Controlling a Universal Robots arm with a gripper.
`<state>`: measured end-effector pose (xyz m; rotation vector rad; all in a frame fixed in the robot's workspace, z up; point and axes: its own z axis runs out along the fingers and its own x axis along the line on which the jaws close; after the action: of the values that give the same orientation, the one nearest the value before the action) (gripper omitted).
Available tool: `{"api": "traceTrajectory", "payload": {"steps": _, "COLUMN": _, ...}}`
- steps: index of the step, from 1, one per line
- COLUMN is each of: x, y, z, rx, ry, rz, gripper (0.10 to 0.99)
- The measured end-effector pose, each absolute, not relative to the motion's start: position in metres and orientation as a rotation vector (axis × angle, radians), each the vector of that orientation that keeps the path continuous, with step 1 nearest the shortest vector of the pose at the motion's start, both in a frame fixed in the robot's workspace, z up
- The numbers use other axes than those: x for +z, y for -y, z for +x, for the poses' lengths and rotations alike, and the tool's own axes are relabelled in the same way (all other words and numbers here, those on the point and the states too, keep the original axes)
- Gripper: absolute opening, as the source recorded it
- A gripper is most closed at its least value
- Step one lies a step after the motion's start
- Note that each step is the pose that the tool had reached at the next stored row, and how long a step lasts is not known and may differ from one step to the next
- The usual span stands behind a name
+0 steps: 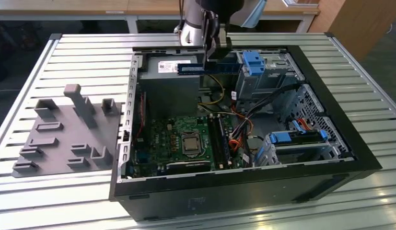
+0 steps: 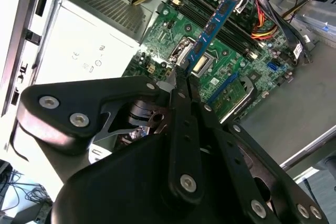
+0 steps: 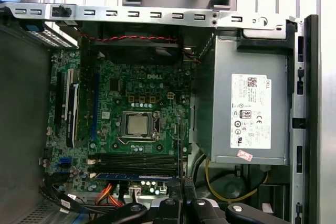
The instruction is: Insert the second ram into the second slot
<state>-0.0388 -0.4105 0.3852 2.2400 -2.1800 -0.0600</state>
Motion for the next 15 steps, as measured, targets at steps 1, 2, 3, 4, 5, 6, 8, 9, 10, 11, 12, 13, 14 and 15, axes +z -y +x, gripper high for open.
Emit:
{"api": "traceTrajectory", "payload": {"steps": 1, "x": 0.3852, "y": 0.4111, "z": -0.0388, "rx": -0.06, "ry": 2.18, "rz": 2.24, "gripper": 0.133}}
{"api": "traceTrajectory", "payload": {"steps": 2, "x": 0.3852, "y": 0.4116, "z": -0.0388, "rx": -0.06, "ry": 2.18, "rz": 2.24, "gripper": 0.133}}
{"api": "traceTrajectory", "payload": {"steps": 3, "x": 0.3852, "y": 0.412, "z": -0.0388, "rx": -0.06, "ry": 2.18, "rz": 2.24, "gripper": 0.133}}
{"api": "traceTrajectory", "payload": {"steps": 4, "x": 0.3851, "y": 0.4123, "z": -0.0388, "rx": -0.06, "ry": 2.18, "rz": 2.24, "gripper": 0.133}}
{"api": "traceTrajectory", "payload": {"steps": 5, "x": 0.3851, "y": 0.4126, "z": -0.0388, "rx": -0.06, "ry": 2.18, "rz": 2.24, "gripper": 0.133}}
{"api": "traceTrajectory", "payload": {"steps": 6, "x": 0.3851, "y": 0.4129, "z": -0.0388, "rx": -0.06, "ry": 2.18, "rz": 2.24, "gripper": 0.133}}
{"api": "traceTrajectory", "payload": {"steps": 8, "x": 0.3851, "y": 0.4133, "z": -0.0388, "rx": -0.06, "ry": 2.18, "rz": 2.24, "gripper": 0.133}}
{"api": "traceTrajectory", "payload": {"steps": 9, "x": 0.3852, "y": 0.4136, "z": -0.0388, "rx": -0.06, "ry": 2.18, "rz": 2.24, "gripper": 0.133}}
{"api": "traceTrajectory", "payload": {"steps": 10, "x": 0.3851, "y": 0.4138, "z": -0.0388, "rx": -0.06, "ry": 2.18, "rz": 2.24, "gripper": 0.133}}
{"api": "traceTrajectory", "payload": {"steps": 11, "x": 0.3851, "y": 0.4139, "z": -0.0388, "rx": -0.06, "ry": 2.18, "rz": 2.24, "gripper": 0.133}}
{"api": "traceTrajectory", "payload": {"steps": 12, "x": 0.3852, "y": 0.4142, "z": -0.0388, "rx": -0.059, "ry": 2.18, "rz": 2.24, "gripper": 0.133}}
{"api": "traceTrajectory", "payload": {"steps": 13, "x": 0.3852, "y": 0.4145, "z": -0.0388, "rx": -0.059, "ry": 2.18, "rz": 2.239, "gripper": 0.133}}
{"api": "traceTrajectory", "payload": {"steps": 14, "x": 0.3851, "y": 0.4147, "z": -0.0388, "rx": -0.059, "ry": 2.18, "rz": 2.239, "gripper": 0.133}}
{"api": "traceTrajectory", "payload": {"steps": 15, "x": 0.3851, "y": 0.4147, "z": -0.0388, "rx": -0.059, "ry": 2.18, "rz": 2.239, "gripper": 0.133}}
